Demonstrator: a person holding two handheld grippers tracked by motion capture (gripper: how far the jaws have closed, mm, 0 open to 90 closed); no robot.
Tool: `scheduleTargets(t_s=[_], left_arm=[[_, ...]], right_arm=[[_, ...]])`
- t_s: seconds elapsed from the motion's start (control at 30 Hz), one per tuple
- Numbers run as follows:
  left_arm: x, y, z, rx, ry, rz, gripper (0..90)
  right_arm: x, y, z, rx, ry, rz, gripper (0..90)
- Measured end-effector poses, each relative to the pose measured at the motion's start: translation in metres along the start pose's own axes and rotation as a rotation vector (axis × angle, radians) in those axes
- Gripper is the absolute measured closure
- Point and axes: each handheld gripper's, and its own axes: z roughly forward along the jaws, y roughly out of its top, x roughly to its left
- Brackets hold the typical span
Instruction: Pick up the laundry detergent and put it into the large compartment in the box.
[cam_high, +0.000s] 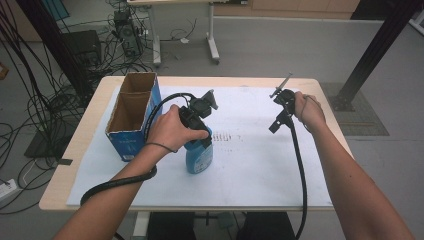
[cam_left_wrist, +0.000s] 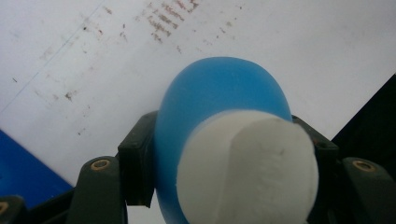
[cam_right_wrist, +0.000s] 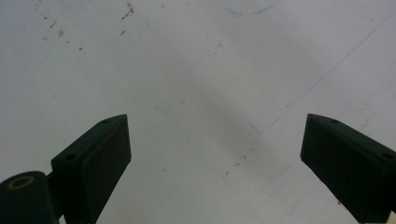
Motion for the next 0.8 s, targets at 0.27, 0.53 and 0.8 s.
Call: scheduleTargets(t_s=[0.27,0.53,0.8], left_arm=[[-0.0004,-0.0001,0.0,0.0,0.002,0.0,37.3],[-0.0013,-0.0009,0.0001,-0.009,0.011,0.0,37.3],[-0.0017,0.0001,0.0,0.002,0.012,-0.003,37.3]], right_arm=[[-0.0003,-0.0002,0.0004,-0.003,0.001,0.004,8.1],[-0.0001,0.0006,0.0011,0.0,0.001,0.003,8.1],[-0.0006,0.0007,0.0013,0.002,0.001,0.004,8.1]])
